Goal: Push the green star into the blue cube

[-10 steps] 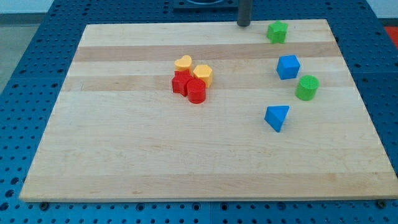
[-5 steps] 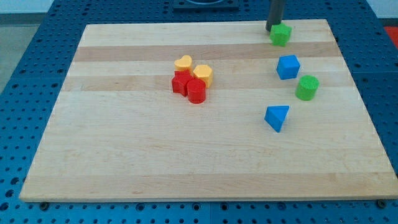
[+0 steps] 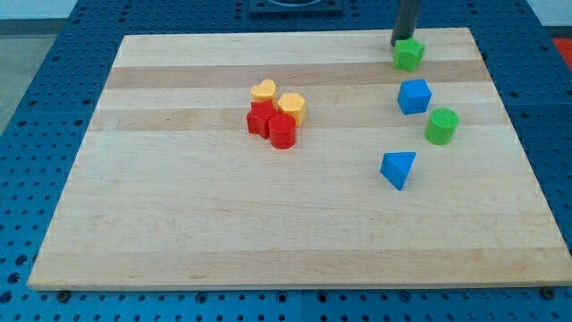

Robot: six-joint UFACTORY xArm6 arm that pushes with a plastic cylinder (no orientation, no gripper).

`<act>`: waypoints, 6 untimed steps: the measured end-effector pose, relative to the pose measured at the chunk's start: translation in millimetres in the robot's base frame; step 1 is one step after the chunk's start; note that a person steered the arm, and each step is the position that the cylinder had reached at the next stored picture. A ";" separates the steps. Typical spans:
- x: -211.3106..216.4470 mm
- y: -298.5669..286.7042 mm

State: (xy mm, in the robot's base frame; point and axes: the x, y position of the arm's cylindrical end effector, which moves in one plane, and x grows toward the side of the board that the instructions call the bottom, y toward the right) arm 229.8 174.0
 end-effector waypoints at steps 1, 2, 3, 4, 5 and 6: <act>0.0 0.0; 0.5 2.3; 4.0 4.8; 5.2 4.8; 28.5 4.8; 55.8 4.8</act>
State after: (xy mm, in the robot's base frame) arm 285.6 178.8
